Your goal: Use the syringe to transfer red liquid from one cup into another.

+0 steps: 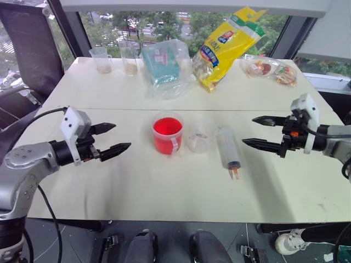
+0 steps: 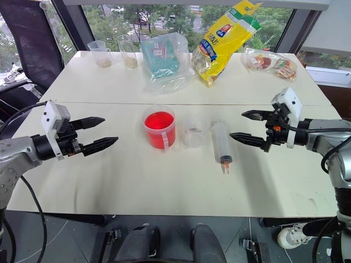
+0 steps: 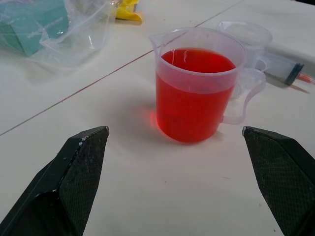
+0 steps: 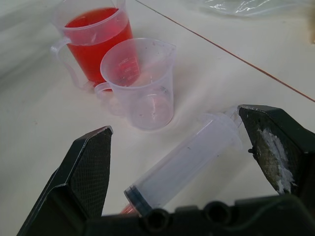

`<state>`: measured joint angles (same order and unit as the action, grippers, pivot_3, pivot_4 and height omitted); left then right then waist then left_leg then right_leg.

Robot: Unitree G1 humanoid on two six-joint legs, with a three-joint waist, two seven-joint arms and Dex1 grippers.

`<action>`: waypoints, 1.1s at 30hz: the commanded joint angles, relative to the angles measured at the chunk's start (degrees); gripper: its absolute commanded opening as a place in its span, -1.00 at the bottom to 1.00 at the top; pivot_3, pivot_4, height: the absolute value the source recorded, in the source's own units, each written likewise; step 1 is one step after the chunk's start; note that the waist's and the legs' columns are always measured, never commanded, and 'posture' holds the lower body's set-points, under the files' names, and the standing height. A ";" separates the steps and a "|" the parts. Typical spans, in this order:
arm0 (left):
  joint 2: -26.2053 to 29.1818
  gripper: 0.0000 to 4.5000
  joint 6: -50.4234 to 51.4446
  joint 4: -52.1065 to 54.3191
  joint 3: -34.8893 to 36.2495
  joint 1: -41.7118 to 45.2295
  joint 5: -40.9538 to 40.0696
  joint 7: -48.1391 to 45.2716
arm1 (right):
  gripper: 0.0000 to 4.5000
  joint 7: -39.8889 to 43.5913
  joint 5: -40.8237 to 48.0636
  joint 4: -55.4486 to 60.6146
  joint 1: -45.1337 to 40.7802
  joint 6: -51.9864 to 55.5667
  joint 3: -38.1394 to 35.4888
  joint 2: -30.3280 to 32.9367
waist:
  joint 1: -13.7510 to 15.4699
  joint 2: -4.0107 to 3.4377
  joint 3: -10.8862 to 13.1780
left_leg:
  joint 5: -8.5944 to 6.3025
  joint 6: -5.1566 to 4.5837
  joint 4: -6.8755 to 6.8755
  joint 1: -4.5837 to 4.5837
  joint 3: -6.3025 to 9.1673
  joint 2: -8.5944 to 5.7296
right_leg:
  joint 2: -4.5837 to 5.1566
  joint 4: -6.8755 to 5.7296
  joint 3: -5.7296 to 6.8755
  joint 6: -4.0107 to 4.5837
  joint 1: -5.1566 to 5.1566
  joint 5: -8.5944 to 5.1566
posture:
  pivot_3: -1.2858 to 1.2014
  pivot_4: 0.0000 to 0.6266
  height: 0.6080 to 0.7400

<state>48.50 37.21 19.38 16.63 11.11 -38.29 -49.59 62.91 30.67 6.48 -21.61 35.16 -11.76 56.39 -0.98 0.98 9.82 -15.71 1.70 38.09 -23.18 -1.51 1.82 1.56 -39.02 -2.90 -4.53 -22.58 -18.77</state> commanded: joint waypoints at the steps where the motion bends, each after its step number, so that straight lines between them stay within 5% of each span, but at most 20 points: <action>1: 0.93 1.00 0.19 1.65 1.79 0.90 -1.08 -0.02 | 0.98 0.12 0.42 1.97 -0.72 0.16 -1.07 1.22 | 0.00 0.00 0.00 | 0.00 0.00 0.00 0.00 0.00 0.00 | 0.00 0.00 0.00 0.00 0.00 0.00 | 0.03 -0.52 1.00; 28: 0.79 1.00 4.34 4.39 0.62 2.83 -4.87 1.78 | 0.98 -1.24 0.06 3.45 -2.06 6.08 0.32 1.88 | 0.01 0.00 0.00 | 0.00 0.00 0.00 0.00 0.00 0.00 | 0.00 0.00 0.00 0.00 0.00 0.00 | 0.03 -0.52 1.00; 33: 0.68 1.00 3.66 4.49 -2.12 4.12 -3.85 1.06 | 0.98 -4.65 -0.64 3.47 -9.23 19.16 7.02 4.34 | -0.16 -0.01 0.01 | 0.00 0.00 0.02 0.01 -0.02 0.00 | 0.00 -0.03 -0.02 0.01 -0.02 0.00 | 0.03 -0.52 1.00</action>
<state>48.82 41.77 22.56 14.82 14.58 -42.59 -48.04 59.05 29.71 8.75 -27.84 49.01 -6.10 58.98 -1.14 0.96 9.83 -15.70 1.70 38.11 -23.17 -1.53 1.81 1.56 -39.06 -2.92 -4.52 -22.61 -18.76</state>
